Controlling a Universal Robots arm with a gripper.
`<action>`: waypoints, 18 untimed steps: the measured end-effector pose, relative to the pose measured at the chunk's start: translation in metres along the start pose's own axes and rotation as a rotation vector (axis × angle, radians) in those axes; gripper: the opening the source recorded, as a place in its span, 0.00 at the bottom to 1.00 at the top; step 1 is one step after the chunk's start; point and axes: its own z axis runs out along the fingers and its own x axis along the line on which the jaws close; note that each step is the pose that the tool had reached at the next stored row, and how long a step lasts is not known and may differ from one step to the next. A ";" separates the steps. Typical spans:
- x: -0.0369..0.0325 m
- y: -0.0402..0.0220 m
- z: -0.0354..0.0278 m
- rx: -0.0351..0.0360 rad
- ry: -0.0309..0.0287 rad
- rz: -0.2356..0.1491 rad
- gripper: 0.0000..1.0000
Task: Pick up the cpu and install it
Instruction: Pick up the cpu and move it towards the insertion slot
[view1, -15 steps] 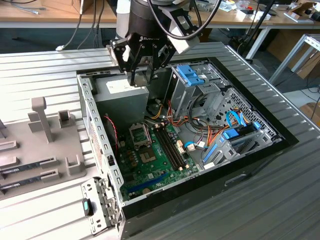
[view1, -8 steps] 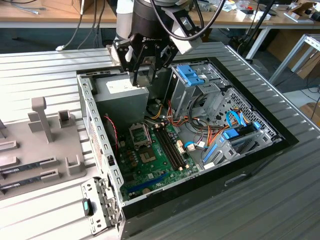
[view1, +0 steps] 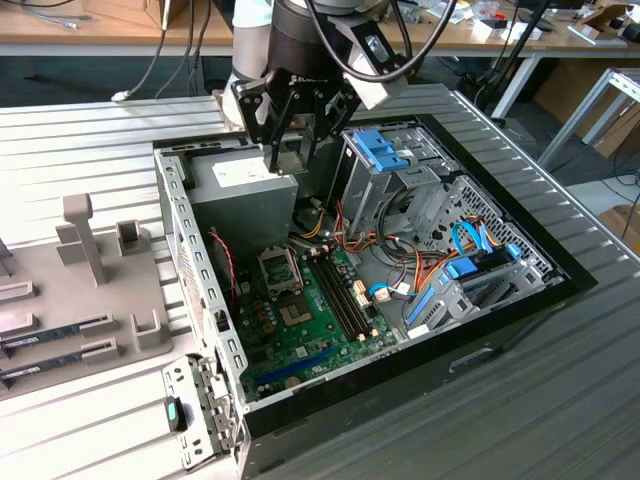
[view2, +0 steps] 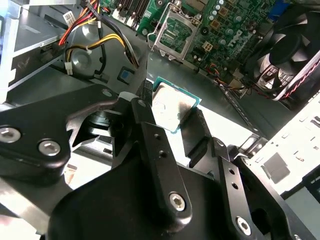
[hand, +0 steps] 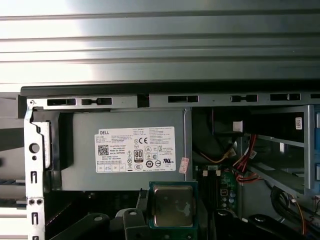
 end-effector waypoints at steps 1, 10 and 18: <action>-0.0010 0.0000 0.0002 0.0000 0.0000 0.000 0.47; -0.0088 -0.0003 0.0016 -0.0001 0.0000 0.000 0.47; -0.0139 -0.0006 0.0027 0.0000 0.0000 0.000 0.47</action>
